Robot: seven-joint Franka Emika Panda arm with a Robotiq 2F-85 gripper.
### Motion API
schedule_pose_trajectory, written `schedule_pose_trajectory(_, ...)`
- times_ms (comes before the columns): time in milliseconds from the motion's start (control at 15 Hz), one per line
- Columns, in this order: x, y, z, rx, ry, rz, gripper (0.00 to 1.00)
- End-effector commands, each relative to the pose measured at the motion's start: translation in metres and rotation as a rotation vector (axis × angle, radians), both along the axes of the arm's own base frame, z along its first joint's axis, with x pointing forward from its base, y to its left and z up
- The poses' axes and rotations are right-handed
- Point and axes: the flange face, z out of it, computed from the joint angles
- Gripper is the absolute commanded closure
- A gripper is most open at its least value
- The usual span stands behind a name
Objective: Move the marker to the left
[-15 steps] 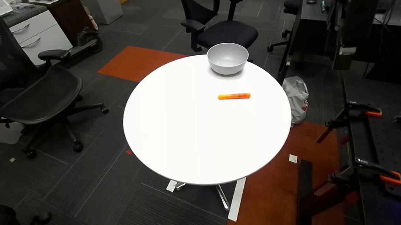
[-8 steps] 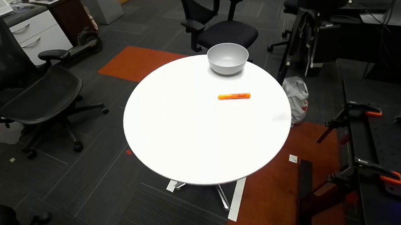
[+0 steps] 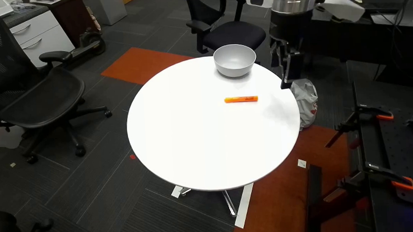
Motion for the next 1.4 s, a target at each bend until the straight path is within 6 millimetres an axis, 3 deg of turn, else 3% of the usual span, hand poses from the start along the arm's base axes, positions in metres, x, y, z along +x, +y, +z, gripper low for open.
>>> schedule_pose_trajectory(0,0.034,-0.016,-0.019,0.005,-0.059,0.047,0.00)
schedule_pose_trajectory(467,0.073,-0.032,-0.058,-0.013,-0.200,0.013,0.00)
schedule_pose_trajectory(1000,0.086,-0.057,-0.107,-0.013,-0.177,-0.049,0.00)
schedule_pose_trajectory(1333,0.095,-0.060,-0.127,-0.006,-0.143,-0.077,0.00)
